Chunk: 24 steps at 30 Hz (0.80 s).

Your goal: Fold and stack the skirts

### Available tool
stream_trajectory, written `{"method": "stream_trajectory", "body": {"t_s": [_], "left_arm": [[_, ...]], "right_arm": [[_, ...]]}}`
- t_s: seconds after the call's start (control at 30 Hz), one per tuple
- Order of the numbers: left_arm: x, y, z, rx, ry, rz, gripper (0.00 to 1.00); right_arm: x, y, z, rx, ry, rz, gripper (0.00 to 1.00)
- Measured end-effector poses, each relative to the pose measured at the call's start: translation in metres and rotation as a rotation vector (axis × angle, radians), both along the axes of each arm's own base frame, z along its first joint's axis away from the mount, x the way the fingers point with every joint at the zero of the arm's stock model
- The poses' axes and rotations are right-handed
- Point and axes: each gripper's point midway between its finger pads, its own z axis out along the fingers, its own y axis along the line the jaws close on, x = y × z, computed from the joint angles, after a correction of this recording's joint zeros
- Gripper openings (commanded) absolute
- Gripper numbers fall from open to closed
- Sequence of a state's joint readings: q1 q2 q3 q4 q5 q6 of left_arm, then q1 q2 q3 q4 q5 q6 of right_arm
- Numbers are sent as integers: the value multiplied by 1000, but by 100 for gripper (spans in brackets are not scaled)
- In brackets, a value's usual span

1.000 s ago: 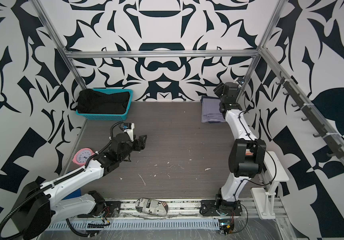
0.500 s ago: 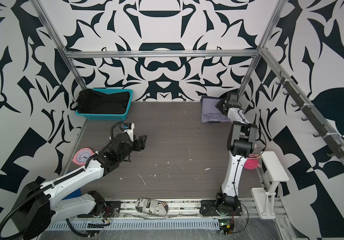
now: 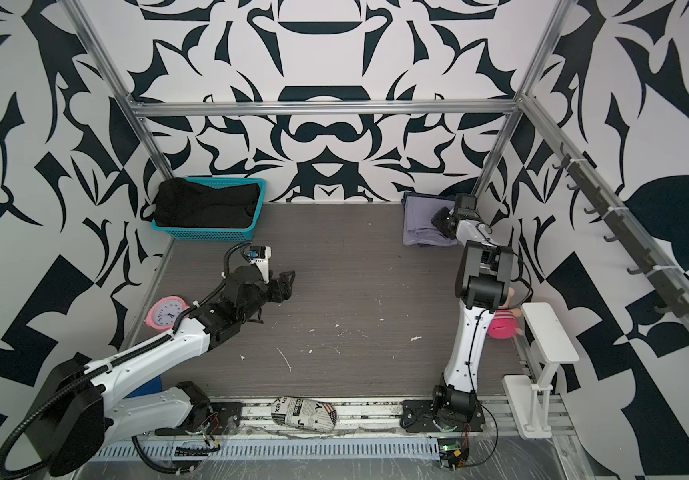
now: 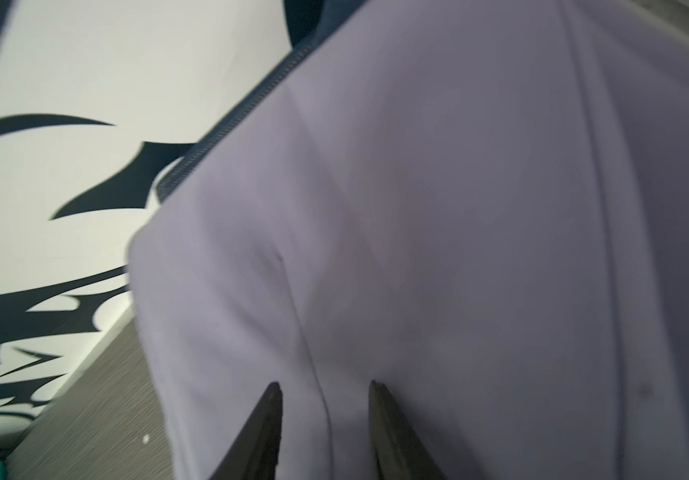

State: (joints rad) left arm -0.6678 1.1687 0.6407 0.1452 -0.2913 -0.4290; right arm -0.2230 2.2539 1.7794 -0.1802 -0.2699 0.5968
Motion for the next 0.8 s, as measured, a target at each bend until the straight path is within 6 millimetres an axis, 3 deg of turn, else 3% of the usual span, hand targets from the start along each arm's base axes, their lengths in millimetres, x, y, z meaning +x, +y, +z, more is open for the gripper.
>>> {"method": "stream_trajectory", "body": {"t_s": [0.1, 0.23, 0.37, 0.47, 0.6, 0.7, 0.8], "left_arm": [[2, -1, 0, 1, 1, 0, 76], [3, -3, 0, 1, -3, -1, 77], [4, -3, 1, 4, -7, -3, 77], [4, -3, 1, 9, -9, -6, 78], [4, -3, 1, 18, -15, -10, 79], [5, -2, 3, 21, -22, -8, 79], [4, -1, 8, 20, -39, -7, 80]], "right_arm": [[-7, 5, 34, 2, -49, 18, 45], [-32, 7, 79, -1, -120, 13, 50], [-55, 0, 92, 17, -170, -15, 56], [-60, -12, 74, 29, -145, -34, 54], [-50, -25, 28, 59, -76, -41, 50], [-51, -24, -14, 81, 2, -44, 47], [-54, -23, -38, 98, 49, -44, 45]]}}
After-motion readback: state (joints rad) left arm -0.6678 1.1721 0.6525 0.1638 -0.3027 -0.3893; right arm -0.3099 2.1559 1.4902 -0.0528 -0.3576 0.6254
